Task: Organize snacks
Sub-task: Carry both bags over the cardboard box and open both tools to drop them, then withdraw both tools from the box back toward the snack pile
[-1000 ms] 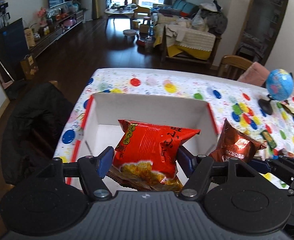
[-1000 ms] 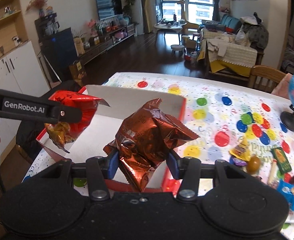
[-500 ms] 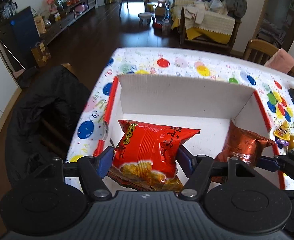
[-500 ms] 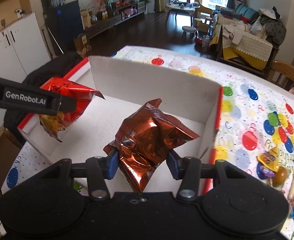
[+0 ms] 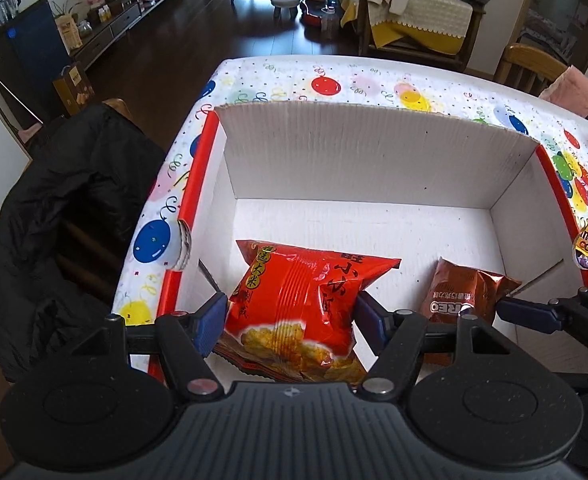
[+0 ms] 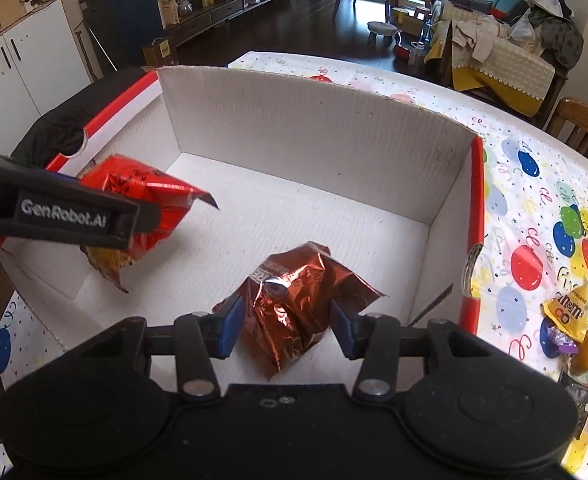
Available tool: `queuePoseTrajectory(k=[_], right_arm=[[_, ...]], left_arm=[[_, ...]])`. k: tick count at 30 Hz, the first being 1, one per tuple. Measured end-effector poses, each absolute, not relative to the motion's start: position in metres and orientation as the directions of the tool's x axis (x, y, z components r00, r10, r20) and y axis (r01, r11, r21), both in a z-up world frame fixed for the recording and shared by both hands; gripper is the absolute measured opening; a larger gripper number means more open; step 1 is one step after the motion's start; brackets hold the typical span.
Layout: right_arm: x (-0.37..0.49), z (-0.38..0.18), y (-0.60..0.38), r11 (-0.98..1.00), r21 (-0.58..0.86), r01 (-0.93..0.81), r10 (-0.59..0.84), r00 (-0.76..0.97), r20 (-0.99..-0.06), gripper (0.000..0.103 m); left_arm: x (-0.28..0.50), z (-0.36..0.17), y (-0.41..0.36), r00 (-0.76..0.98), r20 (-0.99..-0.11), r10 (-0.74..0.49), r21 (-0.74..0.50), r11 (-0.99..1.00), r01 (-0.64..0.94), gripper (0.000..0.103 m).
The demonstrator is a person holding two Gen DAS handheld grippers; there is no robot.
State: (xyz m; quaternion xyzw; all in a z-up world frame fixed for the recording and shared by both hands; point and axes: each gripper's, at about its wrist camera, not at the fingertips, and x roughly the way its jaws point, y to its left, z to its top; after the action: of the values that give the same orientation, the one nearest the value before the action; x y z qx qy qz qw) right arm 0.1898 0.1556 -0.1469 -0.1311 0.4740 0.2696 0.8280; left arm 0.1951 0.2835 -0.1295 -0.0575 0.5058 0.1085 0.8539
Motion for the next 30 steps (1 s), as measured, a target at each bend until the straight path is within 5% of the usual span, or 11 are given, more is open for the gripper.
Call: queuePoseTrajectory(k=[20,30], right_arm=[[0.173,-0.113,0.134,0.844,0.078,-0.531,0.365,0.462,-0.808,0.075],[0.15,-0.087,0.106,0.87,0.118,-0.478,0.388,0.517,-0.763,0.081]], left_arm=[[0.171,-0.104,0.279,0.534,-0.843,0.062,-0.068,0.973,-0.22,0.072],[0.151,-0.076,0.265,0.597,-0.801,0.048,-0.095,0.974,-0.205,0.083]])
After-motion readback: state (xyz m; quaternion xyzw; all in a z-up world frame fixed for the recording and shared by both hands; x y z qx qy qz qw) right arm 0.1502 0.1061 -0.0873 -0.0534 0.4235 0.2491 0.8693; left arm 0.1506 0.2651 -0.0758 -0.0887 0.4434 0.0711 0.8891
